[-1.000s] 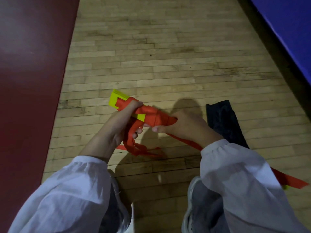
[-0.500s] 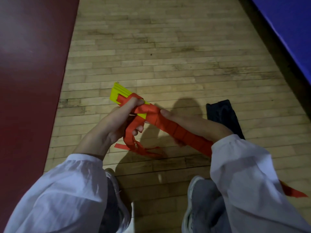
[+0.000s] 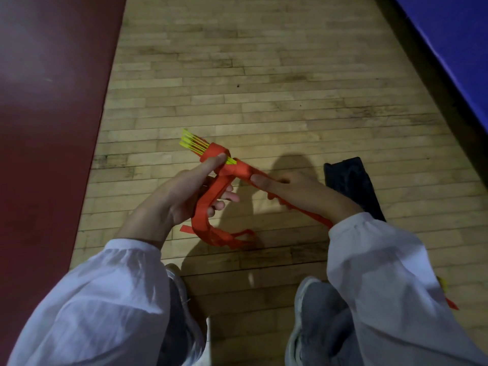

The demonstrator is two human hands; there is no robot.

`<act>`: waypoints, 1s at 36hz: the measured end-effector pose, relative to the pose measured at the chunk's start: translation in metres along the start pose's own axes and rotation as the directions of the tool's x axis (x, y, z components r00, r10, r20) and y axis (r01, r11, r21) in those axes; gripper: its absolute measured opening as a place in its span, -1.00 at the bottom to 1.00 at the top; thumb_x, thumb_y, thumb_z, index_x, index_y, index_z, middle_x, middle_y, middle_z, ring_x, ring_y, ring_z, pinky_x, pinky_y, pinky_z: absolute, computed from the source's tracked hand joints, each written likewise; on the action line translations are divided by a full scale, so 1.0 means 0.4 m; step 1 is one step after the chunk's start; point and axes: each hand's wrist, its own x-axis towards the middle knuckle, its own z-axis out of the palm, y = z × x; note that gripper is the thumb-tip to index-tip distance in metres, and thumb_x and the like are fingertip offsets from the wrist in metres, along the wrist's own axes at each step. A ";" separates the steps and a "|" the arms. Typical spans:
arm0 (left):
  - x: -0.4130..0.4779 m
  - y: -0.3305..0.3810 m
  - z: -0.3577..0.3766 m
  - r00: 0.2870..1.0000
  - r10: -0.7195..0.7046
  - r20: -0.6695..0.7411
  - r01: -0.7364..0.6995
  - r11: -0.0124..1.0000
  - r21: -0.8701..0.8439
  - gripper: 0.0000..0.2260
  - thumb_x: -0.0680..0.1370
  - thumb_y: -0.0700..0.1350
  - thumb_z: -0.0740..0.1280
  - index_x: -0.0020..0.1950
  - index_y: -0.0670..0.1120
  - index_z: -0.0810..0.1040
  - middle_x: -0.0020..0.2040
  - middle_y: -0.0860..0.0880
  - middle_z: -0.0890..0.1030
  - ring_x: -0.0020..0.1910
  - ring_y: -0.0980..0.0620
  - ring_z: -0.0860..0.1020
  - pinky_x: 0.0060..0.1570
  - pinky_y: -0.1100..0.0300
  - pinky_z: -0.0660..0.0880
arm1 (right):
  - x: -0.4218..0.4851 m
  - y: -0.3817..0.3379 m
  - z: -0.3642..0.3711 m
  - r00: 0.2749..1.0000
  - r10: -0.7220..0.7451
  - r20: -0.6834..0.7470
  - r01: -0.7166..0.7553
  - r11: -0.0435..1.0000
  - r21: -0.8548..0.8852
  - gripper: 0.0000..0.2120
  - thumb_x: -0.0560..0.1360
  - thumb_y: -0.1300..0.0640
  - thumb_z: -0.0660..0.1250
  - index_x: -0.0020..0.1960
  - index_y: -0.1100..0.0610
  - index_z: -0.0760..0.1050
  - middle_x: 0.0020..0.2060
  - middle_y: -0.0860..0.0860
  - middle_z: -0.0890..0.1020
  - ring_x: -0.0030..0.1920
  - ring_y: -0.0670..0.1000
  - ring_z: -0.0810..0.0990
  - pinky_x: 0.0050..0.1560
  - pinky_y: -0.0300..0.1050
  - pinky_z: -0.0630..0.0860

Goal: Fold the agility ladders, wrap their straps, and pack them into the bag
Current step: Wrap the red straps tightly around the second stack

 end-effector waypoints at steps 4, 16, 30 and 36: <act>0.003 -0.005 0.004 0.999 0.031 -0.031 -0.031 0.999 0.012 -0.53 0.56 0.19 0.21 -0.03 -0.23 0.55 -0.06 -0.22 0.66 -0.54 0.10 0.47 -0.58 0.33 0.38 | -0.001 0.002 0.006 1.000 -0.012 0.026 0.014 0.998 -0.056 -0.34 0.22 -0.54 0.14 -0.15 0.04 0.52 -0.31 -0.03 0.54 -0.27 -0.02 0.52 -0.13 -0.08 0.40; 0.011 -0.013 0.011 0.989 0.110 -0.097 -0.113 0.993 -0.025 -0.73 0.62 -0.09 0.18 0.04 -0.29 0.53 -0.11 -0.31 0.65 -0.58 0.06 0.43 -0.62 0.33 0.34 | 0.013 0.013 0.018 0.998 -0.059 0.005 0.059 0.993 -0.102 -0.47 0.30 -0.49 0.24 -0.22 -0.01 0.51 -0.36 -0.10 0.53 -0.31 -0.08 0.52 -0.23 -0.16 0.36; 0.001 0.001 -0.011 0.997 0.050 0.061 -0.044 0.994 -0.097 -0.78 0.62 -0.13 0.14 0.06 -0.25 0.49 -0.03 -0.28 0.65 -0.54 0.10 0.47 -0.60 0.34 0.40 | -0.023 -0.005 -0.033 0.987 0.032 0.157 -0.038 0.999 0.037 -0.43 0.22 -0.40 0.31 -0.02 0.02 0.59 -0.31 -0.04 0.67 -0.31 -0.03 0.66 -0.23 -0.14 0.59; -0.011 0.004 -0.013 0.991 0.052 0.124 -0.044 0.997 -0.065 -0.79 0.63 -0.13 0.14 0.04 -0.21 0.52 -0.10 -0.16 0.69 -0.52 0.07 0.53 -0.57 0.31 0.46 | -0.022 0.004 -0.026 0.969 0.090 0.230 -0.107 0.992 0.063 -0.37 0.23 -0.34 0.38 0.05 0.14 0.56 -0.20 0.07 0.66 -0.26 0.04 0.68 -0.17 -0.08 0.60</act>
